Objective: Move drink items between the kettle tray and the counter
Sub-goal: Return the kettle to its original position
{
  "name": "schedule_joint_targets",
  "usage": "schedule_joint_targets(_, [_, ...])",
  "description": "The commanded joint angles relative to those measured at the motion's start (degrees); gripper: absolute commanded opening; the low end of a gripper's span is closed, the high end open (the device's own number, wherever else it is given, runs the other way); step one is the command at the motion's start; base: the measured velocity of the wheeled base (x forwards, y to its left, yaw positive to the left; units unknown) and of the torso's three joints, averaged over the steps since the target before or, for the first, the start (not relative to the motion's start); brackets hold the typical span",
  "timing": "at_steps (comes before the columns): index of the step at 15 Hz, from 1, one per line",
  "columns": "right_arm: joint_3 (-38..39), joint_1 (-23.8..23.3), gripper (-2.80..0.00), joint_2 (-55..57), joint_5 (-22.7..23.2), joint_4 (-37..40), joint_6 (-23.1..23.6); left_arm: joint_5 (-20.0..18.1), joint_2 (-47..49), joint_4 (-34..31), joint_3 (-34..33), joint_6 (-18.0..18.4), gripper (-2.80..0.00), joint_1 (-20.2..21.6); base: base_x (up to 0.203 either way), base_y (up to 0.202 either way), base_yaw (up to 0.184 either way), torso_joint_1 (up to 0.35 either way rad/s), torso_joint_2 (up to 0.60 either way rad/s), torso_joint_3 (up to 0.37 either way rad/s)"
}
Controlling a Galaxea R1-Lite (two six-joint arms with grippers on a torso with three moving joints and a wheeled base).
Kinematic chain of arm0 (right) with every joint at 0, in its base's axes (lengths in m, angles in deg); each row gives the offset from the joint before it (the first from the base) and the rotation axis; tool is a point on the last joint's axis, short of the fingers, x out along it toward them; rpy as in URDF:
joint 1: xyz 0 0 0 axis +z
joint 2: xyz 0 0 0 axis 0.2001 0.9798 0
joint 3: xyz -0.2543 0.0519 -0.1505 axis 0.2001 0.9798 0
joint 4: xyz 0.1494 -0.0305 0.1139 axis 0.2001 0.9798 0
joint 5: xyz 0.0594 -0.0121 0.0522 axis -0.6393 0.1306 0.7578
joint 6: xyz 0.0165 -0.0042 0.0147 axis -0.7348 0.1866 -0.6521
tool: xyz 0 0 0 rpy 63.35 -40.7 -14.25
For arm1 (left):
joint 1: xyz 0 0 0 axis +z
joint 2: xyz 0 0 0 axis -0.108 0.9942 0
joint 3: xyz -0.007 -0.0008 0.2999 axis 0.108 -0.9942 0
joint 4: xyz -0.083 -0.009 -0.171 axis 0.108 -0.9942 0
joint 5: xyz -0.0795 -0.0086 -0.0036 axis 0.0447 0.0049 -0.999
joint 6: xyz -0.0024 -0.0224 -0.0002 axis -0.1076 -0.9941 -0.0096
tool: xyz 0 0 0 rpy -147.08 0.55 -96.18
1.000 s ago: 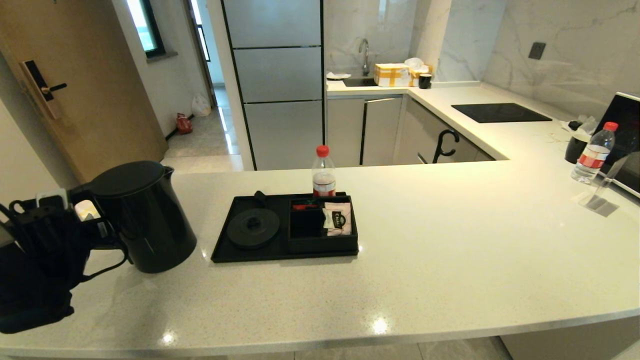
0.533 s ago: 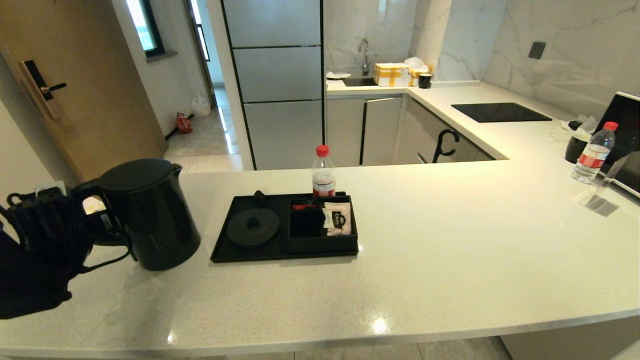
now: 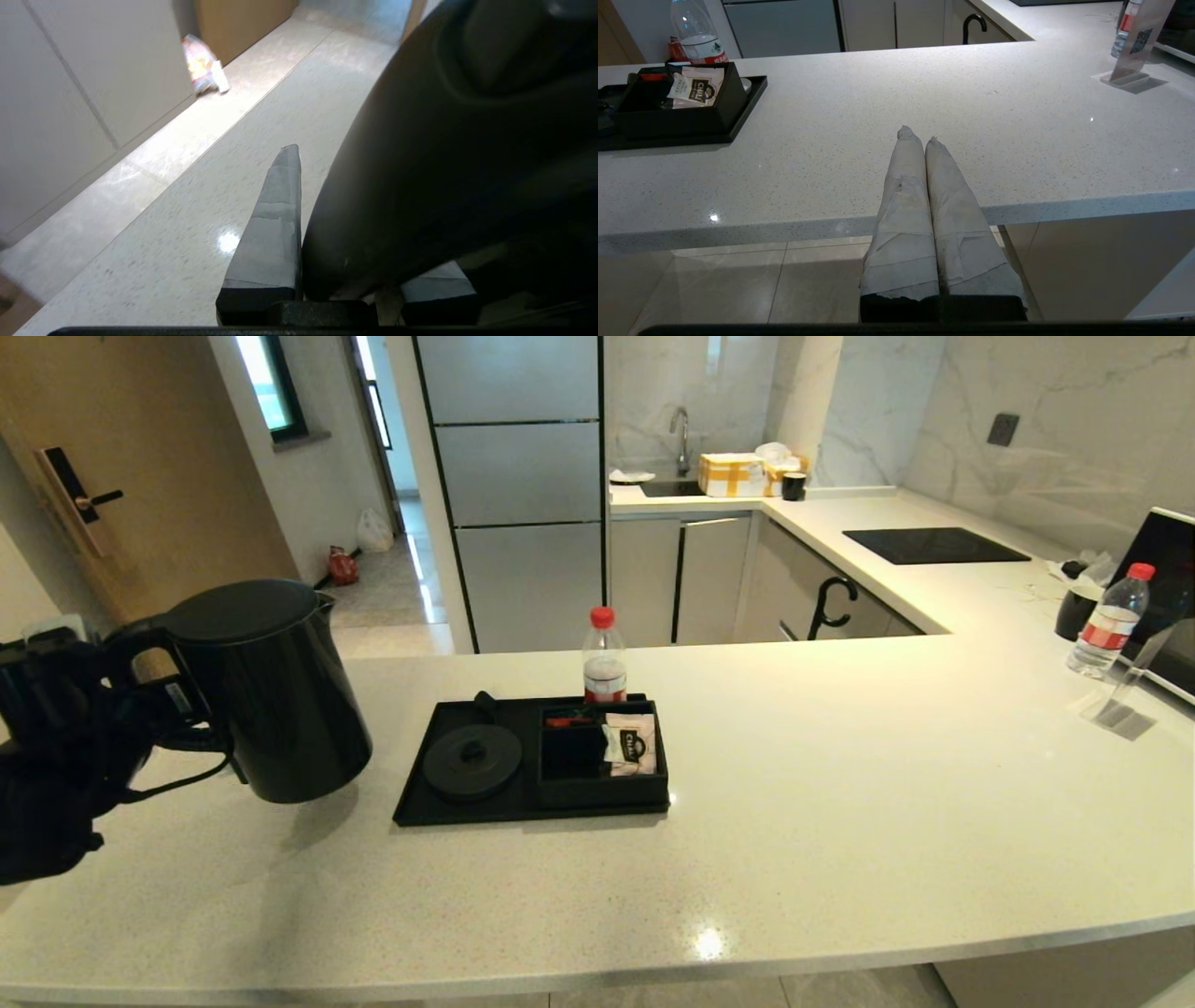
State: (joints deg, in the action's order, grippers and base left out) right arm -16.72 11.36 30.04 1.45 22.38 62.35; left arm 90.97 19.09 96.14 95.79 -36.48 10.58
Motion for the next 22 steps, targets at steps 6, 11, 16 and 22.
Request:
schedule_joint_targets(6, [1.8, 0.0, -2.80, 0.1, 0.0, 0.0, 0.0, 0.2, -6.5, -9.7, 6.0, 0.4, -2.80, -9.8, 0.000, 0.000, 0.000, 0.000, 0.00, 0.000])
schedule_joint_targets(11, [1.8, 0.0, -2.80, 0.1, 0.0, 0.0, 0.0, 0.2, -3.7, -15.2, 13.4, 0.4, -2.80, -14.0, 0.000, 0.000, 0.000, 0.000, 0.00, 0.000])
schedule_joint_targets(16, [1.8, 0.0, -2.80, 0.1, 0.0, 0.0, 0.0, -0.3, 5.0, -16.1, 22.1, 3.2, -2.80, -14.5, 0.000, 0.000, 0.000, 0.000, 0.00, 0.000])
schedule_joint_targets(22, [1.8, 0.0, -2.80, 0.1, 0.0, 0.0, 0.0, -3.9, 10.9, -16.1, 26.5, 6.9, -2.80, -14.8, 0.000, 0.000, 0.000, 0.000, 0.00, 0.000])
